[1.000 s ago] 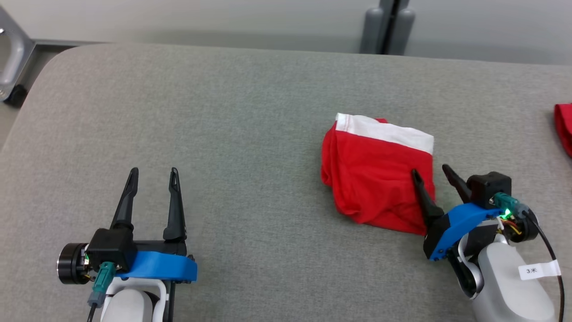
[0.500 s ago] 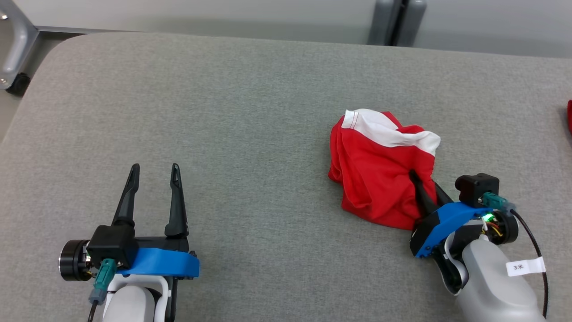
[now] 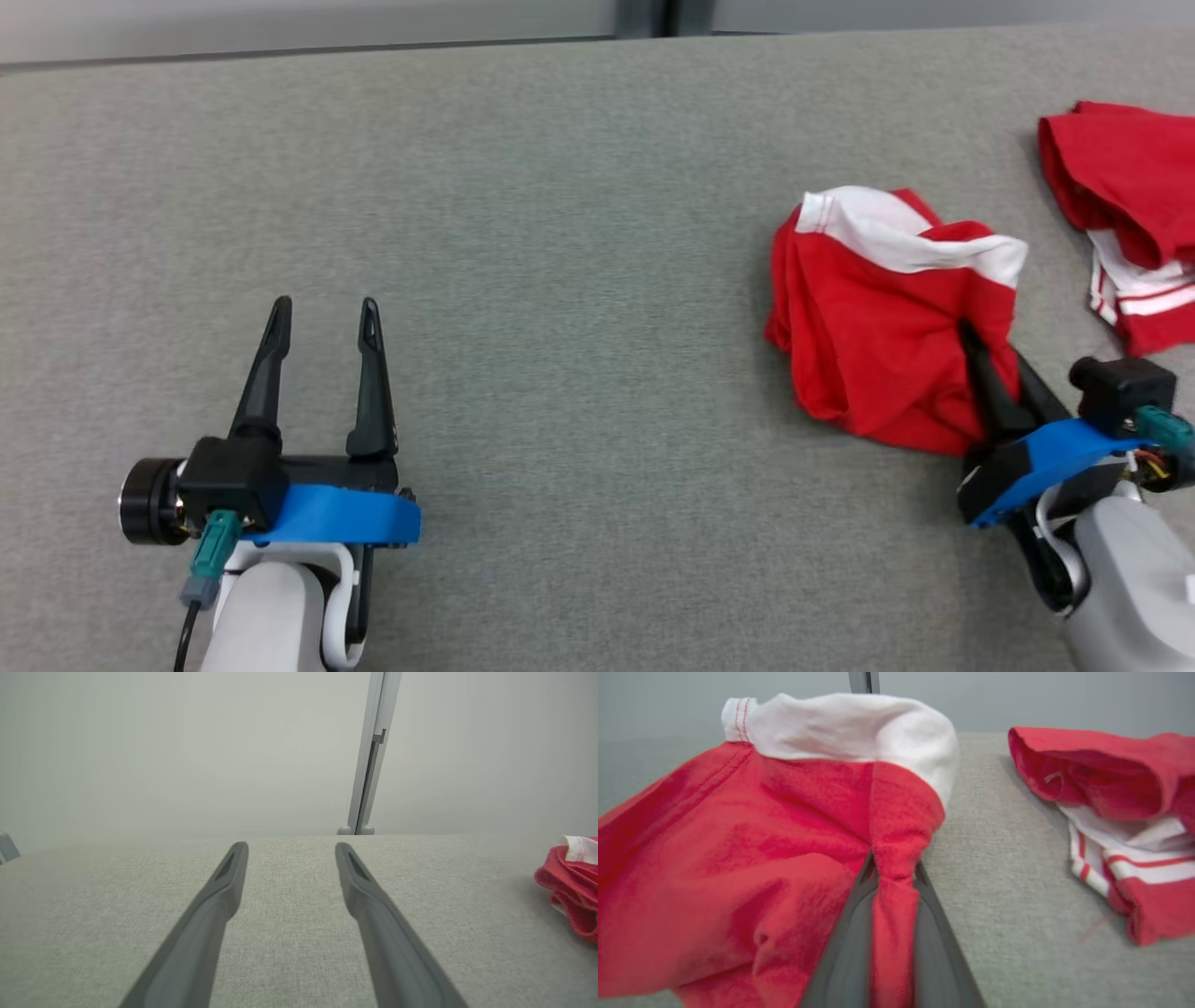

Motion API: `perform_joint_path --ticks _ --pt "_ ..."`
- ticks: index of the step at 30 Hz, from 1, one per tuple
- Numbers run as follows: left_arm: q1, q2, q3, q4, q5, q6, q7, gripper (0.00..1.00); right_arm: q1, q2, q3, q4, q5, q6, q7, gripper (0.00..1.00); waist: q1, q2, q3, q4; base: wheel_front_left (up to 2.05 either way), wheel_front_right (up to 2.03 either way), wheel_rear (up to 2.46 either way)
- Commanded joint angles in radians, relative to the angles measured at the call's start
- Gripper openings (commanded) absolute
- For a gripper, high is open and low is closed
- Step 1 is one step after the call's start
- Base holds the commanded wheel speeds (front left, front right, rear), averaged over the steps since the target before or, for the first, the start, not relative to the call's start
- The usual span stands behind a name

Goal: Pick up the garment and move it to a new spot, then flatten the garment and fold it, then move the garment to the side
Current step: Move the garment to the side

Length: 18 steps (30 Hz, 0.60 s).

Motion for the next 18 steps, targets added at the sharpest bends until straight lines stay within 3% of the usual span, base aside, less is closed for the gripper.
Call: perform_joint_path --ticks 1,12,18 --pt "-0.021 0.002 -0.004 -0.005 0.007 -0.002 -0.004 1.0 0.016 -0.018 -0.004 -0.024 0.006 0.001 -0.001 0.0 -0.0001 0.0 0.002 -0.015 0.0 0.0 0.0" --pt "-0.071 0.001 -0.014 -0.002 0.017 -0.014 -0.004 1.0 -0.017 -0.107 0.01 -0.154 0.004 0.001 0.061 0.0 -0.0001 0.0 0.037 -0.035 0.0 0.0 0.0" --pt "-0.072 0.0 -0.011 -0.016 0.018 -0.013 -0.005 1.0 -0.095 -0.222 0.038 -0.171 -0.003 0.0 0.132 0.0 -0.0001 0.0 0.071 -0.025 0.0 0.0 0.0"
